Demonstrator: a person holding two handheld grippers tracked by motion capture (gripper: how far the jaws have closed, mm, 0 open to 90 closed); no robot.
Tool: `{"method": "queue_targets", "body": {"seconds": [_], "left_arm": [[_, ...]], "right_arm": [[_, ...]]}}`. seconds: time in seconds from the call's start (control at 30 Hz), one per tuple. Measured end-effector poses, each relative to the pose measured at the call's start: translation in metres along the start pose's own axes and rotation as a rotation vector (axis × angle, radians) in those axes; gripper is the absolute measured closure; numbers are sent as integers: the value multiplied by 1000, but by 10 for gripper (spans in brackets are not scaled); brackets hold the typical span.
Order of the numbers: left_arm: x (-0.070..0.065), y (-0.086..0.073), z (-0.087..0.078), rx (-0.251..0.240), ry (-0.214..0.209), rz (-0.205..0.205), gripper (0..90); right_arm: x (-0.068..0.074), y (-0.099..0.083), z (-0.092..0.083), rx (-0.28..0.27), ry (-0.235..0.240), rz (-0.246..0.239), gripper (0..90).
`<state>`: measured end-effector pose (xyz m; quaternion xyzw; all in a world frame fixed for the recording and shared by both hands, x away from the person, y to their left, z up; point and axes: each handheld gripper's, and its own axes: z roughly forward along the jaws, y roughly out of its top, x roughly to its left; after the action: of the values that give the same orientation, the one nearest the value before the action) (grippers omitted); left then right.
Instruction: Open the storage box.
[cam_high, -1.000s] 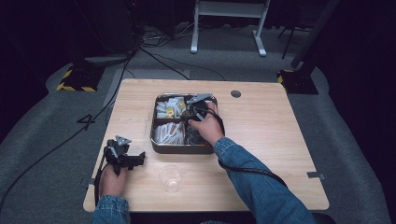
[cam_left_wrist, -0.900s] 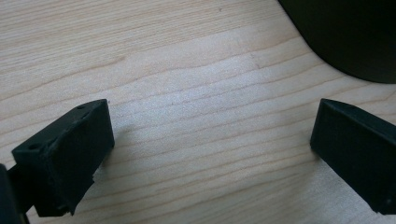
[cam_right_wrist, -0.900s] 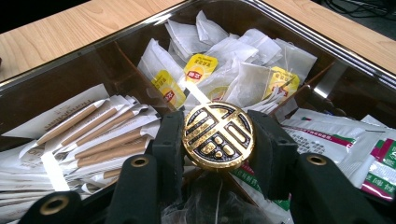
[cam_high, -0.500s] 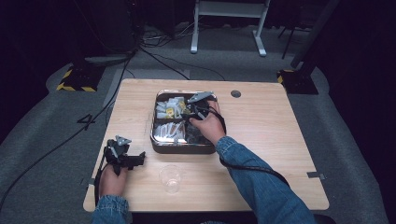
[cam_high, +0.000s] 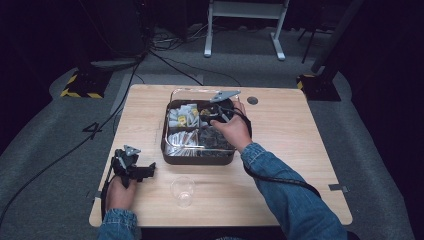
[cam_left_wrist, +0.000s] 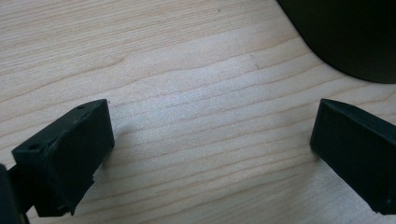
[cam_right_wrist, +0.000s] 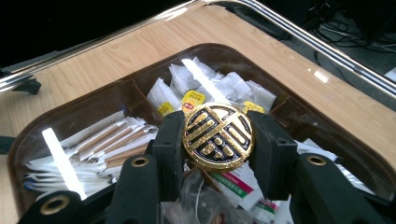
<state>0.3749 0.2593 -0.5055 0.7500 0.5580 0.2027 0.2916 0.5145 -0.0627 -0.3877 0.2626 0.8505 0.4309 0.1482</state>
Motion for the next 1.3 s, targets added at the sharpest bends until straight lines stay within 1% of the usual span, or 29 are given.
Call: {"method": "queue_targets", "body": {"seconds": [0.27, 0.43, 0.57, 0.67, 0.77, 0.9, 1.0, 1.17, 1.3], "left_arm": [[0, 0, 0, 0, -2, -1, 0], [0, 0, 0, -1, 0, -3, 1], [1, 0, 0, 0, -12, 8, 1], [1, -1, -1, 1, -16, 10, 1], [2, -2, -2, 2, -25, 18, 1], [3, -2, -2, 1, -22, 23, 1], [3, -2, -2, 1, -22, 22, 1], [2, -2, -2, 3, -24, 20, 1], [2, -2, -2, 3, -24, 20, 1]], "right_arm": [[-7, -2, -25, -17, 0, -1, 589], [-11, -8, -45, -30, -9, 1, 589], [-16, -13, -63, -30, -22, -4, 589], [-21, -17, -78, -39, -35, -4, 589], [-26, -21, -93, -38, -39, -5, 589], [-32, -28, -114, -47, -56, -9, 589], [-37, -33, -126, -57, -61, -10, 589], [-44, -39, -141, -41, -77, -20, 589], [-50, -45, -153, -33, -83, -17, 589]]}}
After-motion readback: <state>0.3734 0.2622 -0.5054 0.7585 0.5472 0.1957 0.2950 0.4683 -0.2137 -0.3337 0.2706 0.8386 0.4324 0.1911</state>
